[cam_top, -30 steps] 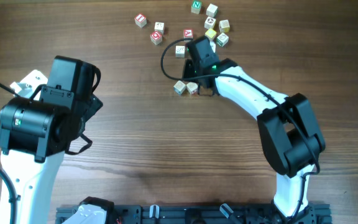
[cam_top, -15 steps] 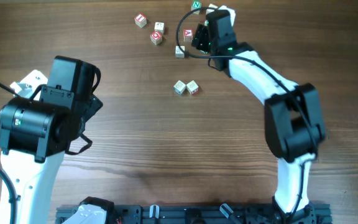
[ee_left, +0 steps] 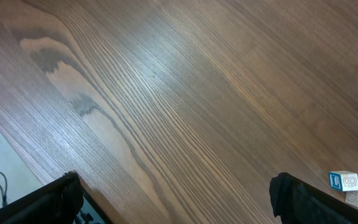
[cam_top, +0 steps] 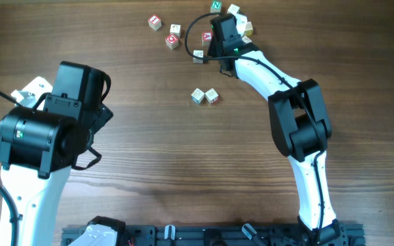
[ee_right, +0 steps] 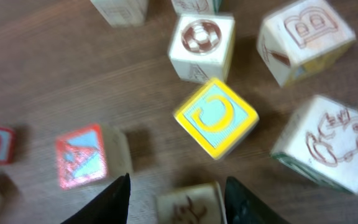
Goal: Form a circle
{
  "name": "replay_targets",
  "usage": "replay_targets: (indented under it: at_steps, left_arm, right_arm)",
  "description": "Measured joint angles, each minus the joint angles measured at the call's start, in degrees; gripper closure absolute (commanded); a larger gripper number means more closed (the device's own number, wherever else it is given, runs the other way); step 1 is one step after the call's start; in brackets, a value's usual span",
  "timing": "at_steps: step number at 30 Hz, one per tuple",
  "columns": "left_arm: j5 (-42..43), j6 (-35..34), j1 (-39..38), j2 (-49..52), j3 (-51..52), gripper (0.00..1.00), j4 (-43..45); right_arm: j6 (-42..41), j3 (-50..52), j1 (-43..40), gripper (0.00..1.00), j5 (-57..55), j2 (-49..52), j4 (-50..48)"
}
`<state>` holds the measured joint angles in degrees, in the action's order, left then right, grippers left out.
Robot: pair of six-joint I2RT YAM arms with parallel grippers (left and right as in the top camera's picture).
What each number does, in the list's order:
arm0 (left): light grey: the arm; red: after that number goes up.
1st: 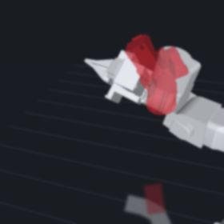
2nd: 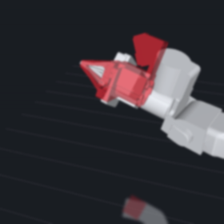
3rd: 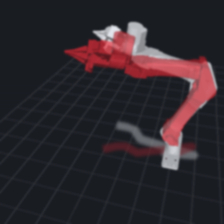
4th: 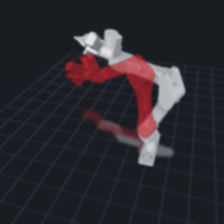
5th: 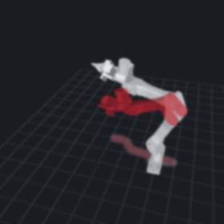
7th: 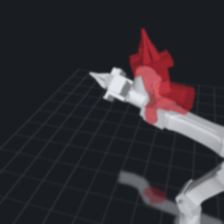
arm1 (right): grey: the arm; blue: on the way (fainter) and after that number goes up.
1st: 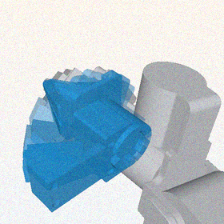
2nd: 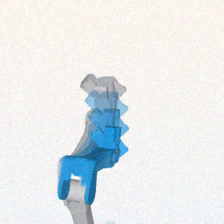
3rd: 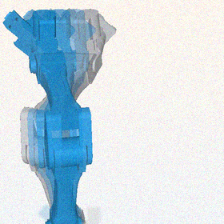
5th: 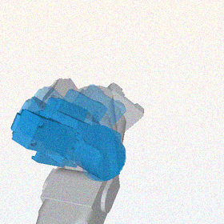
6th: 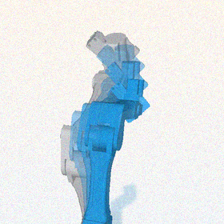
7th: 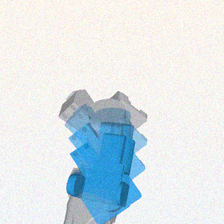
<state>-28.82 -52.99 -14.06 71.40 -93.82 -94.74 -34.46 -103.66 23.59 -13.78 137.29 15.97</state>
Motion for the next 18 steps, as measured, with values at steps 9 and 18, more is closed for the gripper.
replay_targets:
  at_steps: [9,18]
  left_arm:
    - [0.0,0.0,0.0,0.0,0.0,0.0,-0.02]
    - [0.0,0.0,0.0,0.0,0.0,0.0,0.02]
  right_arm:
    - [2.23,-0.11,0.0,0.83,-1.49,0.61,3.06]
    - [2.69,-0.37,-0.02,0.89,-1.42,-3.69,13.84]
